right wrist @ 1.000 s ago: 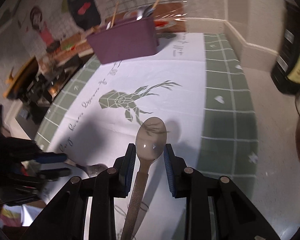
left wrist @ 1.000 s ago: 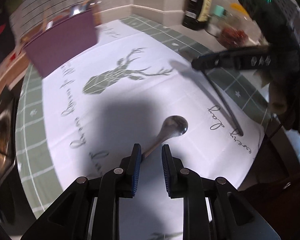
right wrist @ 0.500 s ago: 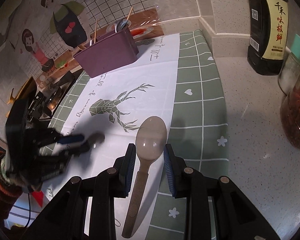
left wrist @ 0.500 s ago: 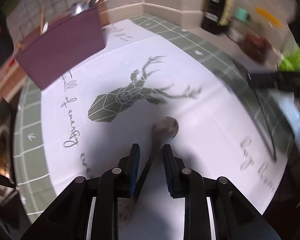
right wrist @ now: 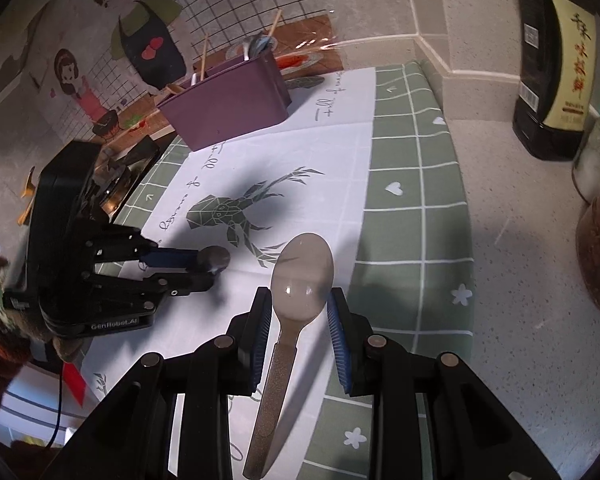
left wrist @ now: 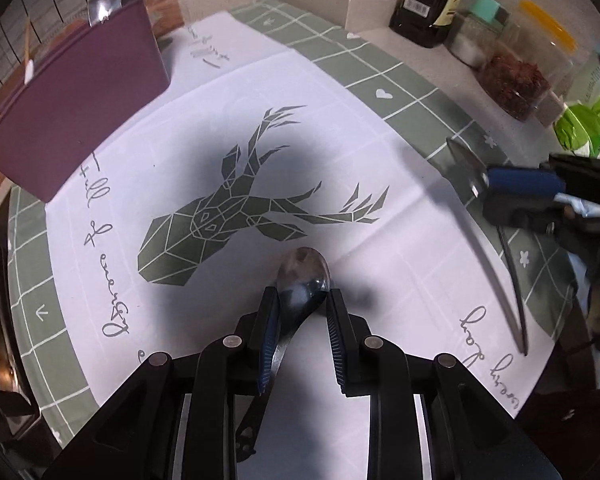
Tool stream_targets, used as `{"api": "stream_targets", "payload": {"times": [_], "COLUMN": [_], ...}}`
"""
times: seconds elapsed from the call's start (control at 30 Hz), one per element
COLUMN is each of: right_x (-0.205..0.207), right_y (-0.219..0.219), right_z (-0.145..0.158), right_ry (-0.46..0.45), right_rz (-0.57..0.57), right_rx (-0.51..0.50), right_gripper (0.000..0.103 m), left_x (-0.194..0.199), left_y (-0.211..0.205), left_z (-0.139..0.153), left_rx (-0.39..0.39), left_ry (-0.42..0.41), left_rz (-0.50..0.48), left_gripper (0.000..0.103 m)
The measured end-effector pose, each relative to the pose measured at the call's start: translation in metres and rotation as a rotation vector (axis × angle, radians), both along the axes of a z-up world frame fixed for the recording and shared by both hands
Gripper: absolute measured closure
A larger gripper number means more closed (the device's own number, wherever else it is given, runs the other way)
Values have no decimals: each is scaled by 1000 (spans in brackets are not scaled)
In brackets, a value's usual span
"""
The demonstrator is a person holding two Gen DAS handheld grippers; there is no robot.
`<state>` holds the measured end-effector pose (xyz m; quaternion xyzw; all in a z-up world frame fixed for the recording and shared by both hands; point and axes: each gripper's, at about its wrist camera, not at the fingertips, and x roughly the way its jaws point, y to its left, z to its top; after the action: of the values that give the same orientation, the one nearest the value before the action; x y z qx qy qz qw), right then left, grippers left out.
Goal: Organize utensils
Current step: 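Grasp the last metal spoon with the left tool while the right tool holds the grey spoon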
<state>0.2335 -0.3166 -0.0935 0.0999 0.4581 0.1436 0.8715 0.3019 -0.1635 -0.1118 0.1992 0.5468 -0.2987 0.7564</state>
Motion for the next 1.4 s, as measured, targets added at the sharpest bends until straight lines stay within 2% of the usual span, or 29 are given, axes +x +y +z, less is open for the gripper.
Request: {"api": "stream_targets", "payload": {"times": [0.17,0.37,0.53,0.6,0.77,0.9,0.97,1.03,1.13,1.17,1.23,1.3,1.4], "right_x": [3,6,7,7,7,9,10,11,11,10,7,3,-1], "right_y": [11,11,14,15,20,32,37,44,43,41,35,30,26], "right_z": [0,0,-2,-2,0,4,5,6,2,1,-1,-2,-3], "right_ry": [-15,-16,-5,-2,-1,-12,-10,-15,-3,4,11,10,13], "right_rz": [20,17,26,30,41,68,76,78,57,47,30,18,4], "right_rx": [-19,-6,9,9,9,2,4,-32,-63,-63,-59,-56,-48], "right_gripper": [76,76,76,76,76,77,77,77,77,77,77,77,77], "left_x": [9,14,6,0,-17,-25,-28,-27,-28,-27,-23,-16,-9], "left_y": [-8,-5,23,38,67,83,89,83,65,61,53,45,35], "left_z": [-2,-1,3,8,27,37,40,34,28,26,21,16,10], "left_rx": [14,-23,-146,-208,-321,-341,-332,-303,-245,-235,-212,-178,-102], "left_ry": [-2,-16,-18,-30,-86,-128,-131,-78,-109,-120,-134,-141,-178], "left_rz": [42,119,263,328,421,434,428,363,283,265,260,266,280], "left_gripper": [77,79,90,99,102,102,102,101,96,91,69,63,63]}}
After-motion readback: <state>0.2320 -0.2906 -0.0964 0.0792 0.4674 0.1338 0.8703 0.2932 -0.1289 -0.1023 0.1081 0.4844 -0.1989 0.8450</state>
